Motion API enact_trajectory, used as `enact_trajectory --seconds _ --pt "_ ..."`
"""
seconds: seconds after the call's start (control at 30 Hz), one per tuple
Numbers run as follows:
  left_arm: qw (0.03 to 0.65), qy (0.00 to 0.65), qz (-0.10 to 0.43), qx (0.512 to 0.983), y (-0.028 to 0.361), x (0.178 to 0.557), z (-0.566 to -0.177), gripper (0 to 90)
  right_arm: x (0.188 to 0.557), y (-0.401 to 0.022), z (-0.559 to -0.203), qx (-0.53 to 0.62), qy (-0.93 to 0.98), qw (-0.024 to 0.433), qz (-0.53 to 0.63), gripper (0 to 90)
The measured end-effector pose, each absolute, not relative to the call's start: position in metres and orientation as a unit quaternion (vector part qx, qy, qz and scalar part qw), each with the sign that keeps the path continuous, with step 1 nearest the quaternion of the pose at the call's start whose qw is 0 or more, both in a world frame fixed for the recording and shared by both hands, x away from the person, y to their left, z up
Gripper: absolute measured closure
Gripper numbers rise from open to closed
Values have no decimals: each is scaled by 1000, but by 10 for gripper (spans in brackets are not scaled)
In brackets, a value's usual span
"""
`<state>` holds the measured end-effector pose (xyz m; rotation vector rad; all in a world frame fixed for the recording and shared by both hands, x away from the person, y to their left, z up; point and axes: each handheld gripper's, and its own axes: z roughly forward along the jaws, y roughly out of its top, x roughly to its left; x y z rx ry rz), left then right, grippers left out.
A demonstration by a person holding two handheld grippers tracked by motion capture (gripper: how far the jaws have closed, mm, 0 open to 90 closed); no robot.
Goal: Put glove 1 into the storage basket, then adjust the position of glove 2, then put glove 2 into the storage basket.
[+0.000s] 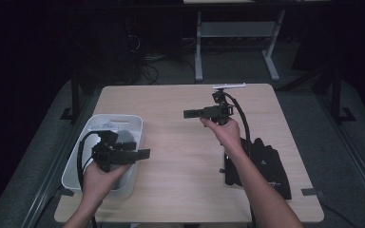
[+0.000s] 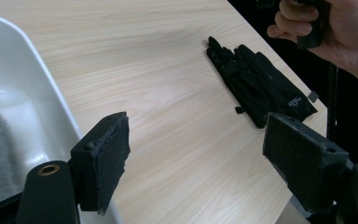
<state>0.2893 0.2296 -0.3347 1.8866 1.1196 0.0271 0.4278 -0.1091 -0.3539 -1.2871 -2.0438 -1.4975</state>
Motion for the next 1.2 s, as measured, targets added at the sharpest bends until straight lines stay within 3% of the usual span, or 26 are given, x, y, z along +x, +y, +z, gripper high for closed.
enact_trajectory --seconds 1.2 --pt "451 423 -8 786 186 296 -337 220 414 -167 -373 -488 -689 137 -519 365"
